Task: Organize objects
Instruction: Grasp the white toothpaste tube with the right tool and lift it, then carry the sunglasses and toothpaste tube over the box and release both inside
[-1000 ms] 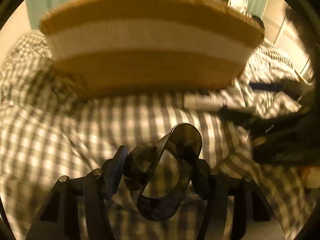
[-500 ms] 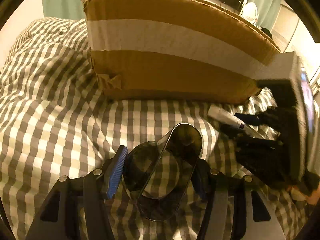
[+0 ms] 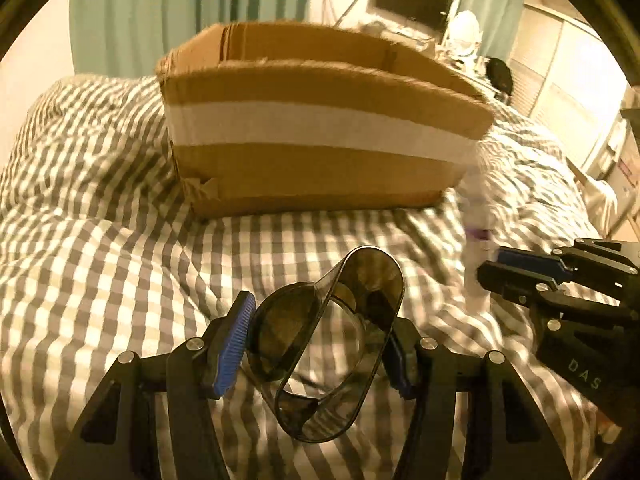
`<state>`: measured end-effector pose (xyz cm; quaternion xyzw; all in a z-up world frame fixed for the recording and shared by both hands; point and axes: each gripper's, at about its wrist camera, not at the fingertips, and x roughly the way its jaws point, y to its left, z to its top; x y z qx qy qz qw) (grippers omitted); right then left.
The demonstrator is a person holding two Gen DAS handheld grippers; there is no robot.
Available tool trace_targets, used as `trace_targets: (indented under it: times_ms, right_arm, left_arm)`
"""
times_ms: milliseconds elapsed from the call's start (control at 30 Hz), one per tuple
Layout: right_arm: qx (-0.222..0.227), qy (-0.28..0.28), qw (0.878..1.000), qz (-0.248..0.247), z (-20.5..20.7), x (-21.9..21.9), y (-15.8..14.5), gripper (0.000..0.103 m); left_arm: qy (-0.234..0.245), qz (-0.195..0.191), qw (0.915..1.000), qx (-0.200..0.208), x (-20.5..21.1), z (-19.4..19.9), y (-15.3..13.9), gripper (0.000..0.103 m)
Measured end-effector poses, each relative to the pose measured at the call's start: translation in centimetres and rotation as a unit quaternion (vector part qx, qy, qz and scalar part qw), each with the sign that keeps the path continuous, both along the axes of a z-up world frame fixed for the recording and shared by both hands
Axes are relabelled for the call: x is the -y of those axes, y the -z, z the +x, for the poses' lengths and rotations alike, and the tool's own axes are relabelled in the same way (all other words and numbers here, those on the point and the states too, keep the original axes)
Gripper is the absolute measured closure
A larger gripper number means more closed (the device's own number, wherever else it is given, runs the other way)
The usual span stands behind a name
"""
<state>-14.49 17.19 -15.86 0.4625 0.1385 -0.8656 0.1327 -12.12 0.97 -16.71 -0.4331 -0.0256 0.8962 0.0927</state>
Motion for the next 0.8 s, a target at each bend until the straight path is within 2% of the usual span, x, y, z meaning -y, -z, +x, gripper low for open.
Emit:
trace_targets:
  times_ms: [167,300,333,400,467,633,667,700,800]
  right_arm:
    - [-0.021,0.002,1.000,0.005,2.9,1.2,-1.4,0.089]
    - [-0.005,0.003,1.000,-0.004,2.2,2.3,-0.4,0.087]
    - [0.004,0.005,1.000,0.000,1.8,2.6,0.2,0.083]
    - [0.023,0.008,1.000,-0.001,0.5,2.5,2.2,0.061]
    - [0.040,0.014,0.999,-0.006,-0.6,2.5,3.2,0.051]
    - [0.099,0.040,0.994,-0.028,-3.6,1.9,6.5,0.052]
    - [0.106,0.045,0.993,-0.024,-3.9,1.8,7.1,0.060]
    - [0.109,0.048,0.993,-0.020,-4.0,1.7,7.6,0.076]
    - [0.100,0.052,0.993,-0.030,-3.6,1.3,7.3,0.081]
  left_arm:
    - [-0.003,0.001,0.9999,-0.011,1.2,1.9,-1.4,0.043]
    - [-0.013,0.001,0.9999,-0.006,1.7,3.0,-1.7,0.043]
    - [-0.016,0.001,0.9999,-0.002,1.9,2.8,-1.7,0.043]
    - [-0.021,-0.002,0.9998,0.001,2.8,1.5,-1.1,0.043]
    - [-0.022,-0.003,0.9997,0.008,2.6,0.8,-0.5,0.043]
    - [-0.028,0.002,0.9985,0.046,2.4,-1.0,2.4,0.043]
    - [-0.029,0.002,0.9982,0.053,2.4,-1.2,2.8,0.043]
    - [-0.028,0.001,0.9979,0.059,2.4,-1.4,3.2,0.043]
    - [-0.025,-0.004,0.9980,0.058,2.2,-1.3,3.4,0.043]
